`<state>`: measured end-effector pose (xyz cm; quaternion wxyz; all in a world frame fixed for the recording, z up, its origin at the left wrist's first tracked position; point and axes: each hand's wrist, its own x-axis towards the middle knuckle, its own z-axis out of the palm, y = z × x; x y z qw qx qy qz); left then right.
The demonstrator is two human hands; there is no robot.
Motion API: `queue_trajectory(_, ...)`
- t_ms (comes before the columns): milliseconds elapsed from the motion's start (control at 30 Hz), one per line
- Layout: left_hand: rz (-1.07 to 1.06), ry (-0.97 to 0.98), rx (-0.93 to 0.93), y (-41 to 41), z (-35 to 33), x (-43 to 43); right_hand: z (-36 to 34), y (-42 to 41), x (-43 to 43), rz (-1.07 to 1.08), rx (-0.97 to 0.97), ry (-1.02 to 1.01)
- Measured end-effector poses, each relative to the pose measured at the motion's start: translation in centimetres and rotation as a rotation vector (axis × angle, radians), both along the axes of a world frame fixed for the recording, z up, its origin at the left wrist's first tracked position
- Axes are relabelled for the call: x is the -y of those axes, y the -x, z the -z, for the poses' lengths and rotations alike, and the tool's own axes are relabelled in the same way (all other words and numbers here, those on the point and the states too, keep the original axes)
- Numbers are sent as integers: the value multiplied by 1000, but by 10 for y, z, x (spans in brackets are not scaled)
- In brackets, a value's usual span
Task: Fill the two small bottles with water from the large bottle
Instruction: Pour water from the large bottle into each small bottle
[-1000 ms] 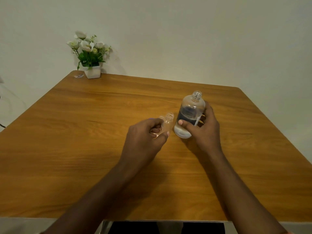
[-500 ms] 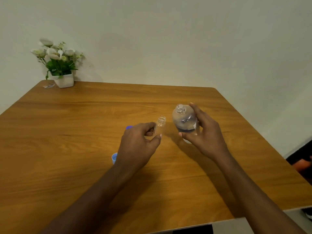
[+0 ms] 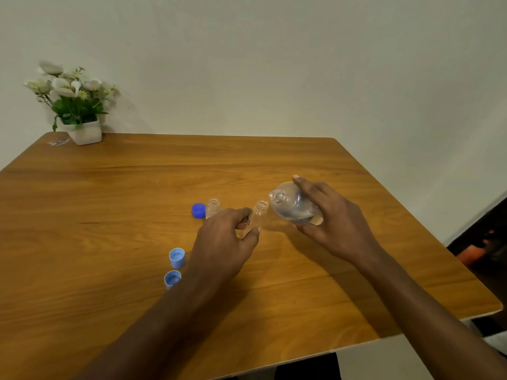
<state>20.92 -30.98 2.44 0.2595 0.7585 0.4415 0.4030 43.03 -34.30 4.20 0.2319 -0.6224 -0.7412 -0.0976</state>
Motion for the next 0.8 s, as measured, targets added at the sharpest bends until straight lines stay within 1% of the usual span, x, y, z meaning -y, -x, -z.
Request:
queue_trajectory(167, 10, -6, -8, 0, 2, 0, -6, 0, 0, -10, 110, -9)
queue_trajectory(400, 10, -15, -32, 2, 4, -1, -10, -4, -4, -14, 205, -18)
queue_trajectory(800, 10, -56, -76, 5, 6, -3, -16, -5, -3, -18, 283, -18)
